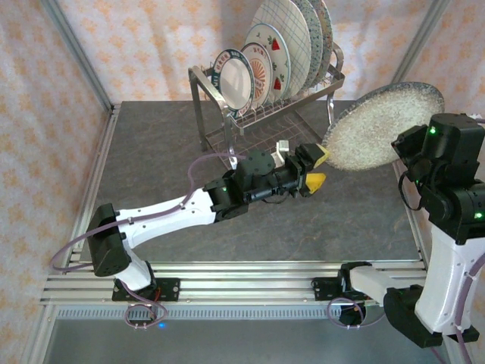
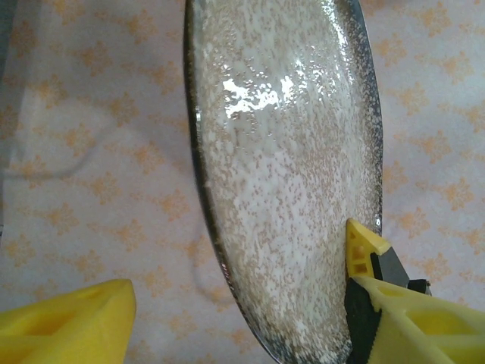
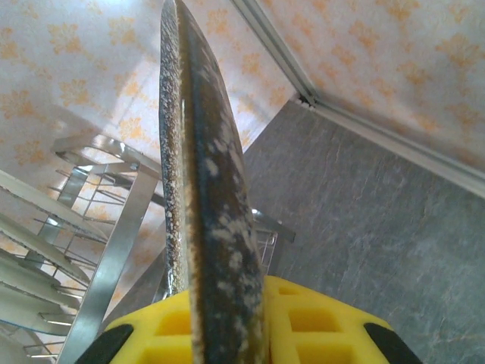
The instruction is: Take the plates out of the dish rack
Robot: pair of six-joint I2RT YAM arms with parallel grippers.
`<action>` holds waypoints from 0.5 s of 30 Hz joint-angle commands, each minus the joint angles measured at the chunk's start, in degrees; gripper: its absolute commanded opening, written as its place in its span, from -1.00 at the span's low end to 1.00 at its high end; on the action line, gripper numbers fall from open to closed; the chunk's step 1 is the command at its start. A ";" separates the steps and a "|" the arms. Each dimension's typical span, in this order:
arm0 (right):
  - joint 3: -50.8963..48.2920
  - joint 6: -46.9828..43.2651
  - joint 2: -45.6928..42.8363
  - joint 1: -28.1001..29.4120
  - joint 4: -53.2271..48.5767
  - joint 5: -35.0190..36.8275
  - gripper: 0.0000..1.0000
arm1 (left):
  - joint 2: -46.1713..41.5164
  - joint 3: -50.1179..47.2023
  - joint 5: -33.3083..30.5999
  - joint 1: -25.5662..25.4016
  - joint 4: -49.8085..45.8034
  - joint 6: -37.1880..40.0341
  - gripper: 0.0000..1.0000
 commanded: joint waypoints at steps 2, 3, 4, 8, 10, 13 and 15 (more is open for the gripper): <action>0.21 8.05 -2.33 0.17 15.69 -3.64 -1.00 | 0.79 -0.80 -0.76 1.07 3.58 -2.94 0.33; -0.62 8.47 -2.70 0.17 15.89 -3.95 -1.00 | 0.96 -0.66 -0.50 1.30 3.71 -2.96 0.30; -1.33 8.66 -3.12 0.17 16.25 -4.04 -1.00 | 1.06 -0.62 -0.49 1.38 3.84 -2.96 0.28; -2.89 8.96 -3.82 0.17 16.68 -5.28 -1.00 | 0.88 -1.32 -0.80 1.73 4.74 -3.22 0.19; -4.11 10.01 -4.11 0.17 17.03 -6.70 -1.00 | 0.90 -1.50 -0.83 1.75 5.12 -3.31 0.11; -6.45 11.08 -5.29 0.17 18.36 -7.05 -1.00 | 0.77 -2.11 -1.00 1.89 6.03 -3.65 -0.02; -7.27 11.39 -5.65 0.17 18.81 -7.52 -1.00 | 0.52 -2.76 -1.19 1.99 6.26 -3.92 -0.04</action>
